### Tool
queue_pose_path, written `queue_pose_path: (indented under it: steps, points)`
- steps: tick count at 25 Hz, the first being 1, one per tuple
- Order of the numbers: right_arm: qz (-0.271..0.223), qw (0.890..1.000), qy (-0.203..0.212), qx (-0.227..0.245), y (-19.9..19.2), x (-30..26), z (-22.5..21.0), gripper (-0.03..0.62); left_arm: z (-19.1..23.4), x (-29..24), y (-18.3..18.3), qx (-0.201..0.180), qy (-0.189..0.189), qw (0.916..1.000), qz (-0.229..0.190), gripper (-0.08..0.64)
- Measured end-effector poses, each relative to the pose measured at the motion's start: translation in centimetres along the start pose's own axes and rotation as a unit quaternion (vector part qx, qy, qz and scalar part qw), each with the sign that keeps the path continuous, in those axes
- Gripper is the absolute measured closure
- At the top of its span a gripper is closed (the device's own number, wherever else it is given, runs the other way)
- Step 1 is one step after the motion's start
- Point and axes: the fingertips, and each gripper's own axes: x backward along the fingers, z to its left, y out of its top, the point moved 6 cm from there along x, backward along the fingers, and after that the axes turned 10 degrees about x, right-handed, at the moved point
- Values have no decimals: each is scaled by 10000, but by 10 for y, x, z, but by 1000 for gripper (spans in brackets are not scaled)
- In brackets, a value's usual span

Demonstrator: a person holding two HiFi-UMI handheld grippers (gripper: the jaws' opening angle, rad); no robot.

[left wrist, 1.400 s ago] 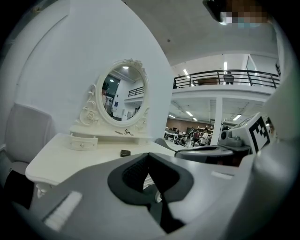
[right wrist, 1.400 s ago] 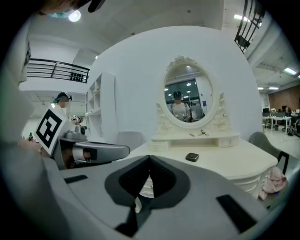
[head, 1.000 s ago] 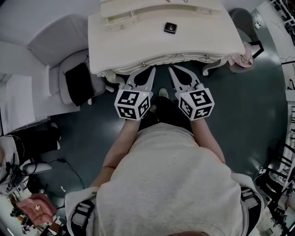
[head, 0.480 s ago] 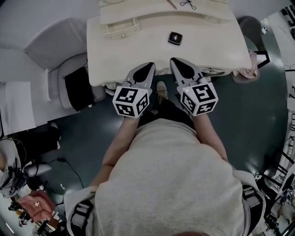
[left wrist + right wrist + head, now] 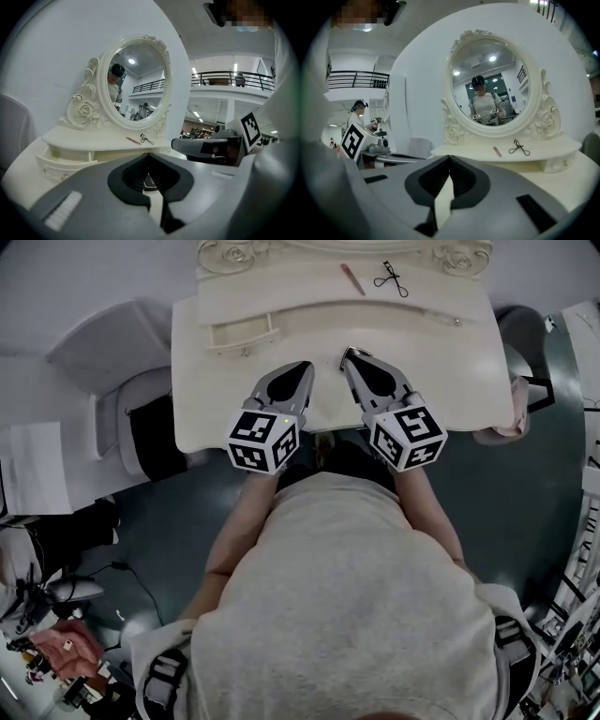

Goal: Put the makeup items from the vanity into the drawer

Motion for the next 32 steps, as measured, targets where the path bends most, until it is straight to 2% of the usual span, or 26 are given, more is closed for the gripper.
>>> queue_pose_path:
  steps: [5, 10, 18, 28, 32]
  points:
    - [16, 9996, 253, 105, 4, -18, -24, 583, 8, -27, 13, 67, 119, 9999, -53, 551]
    - [133, 9998, 173, -5, -1, -28, -55, 583, 14, -46, 17, 151, 301, 9994, -15, 551]
    - [435, 9982, 336, -221, -21, -34, -65, 581, 21, -53, 4, 319, 438, 9983, 204, 551]
    - [535, 9975, 256, -388, -31, -34, -66, 573, 26, -52, -13, 453, 346, 9966, 596, 551]
    - [598, 9977, 226, -223, -25, -38, -61, 510, 29, -54, -11, 481, 146, 9964, 683, 551]
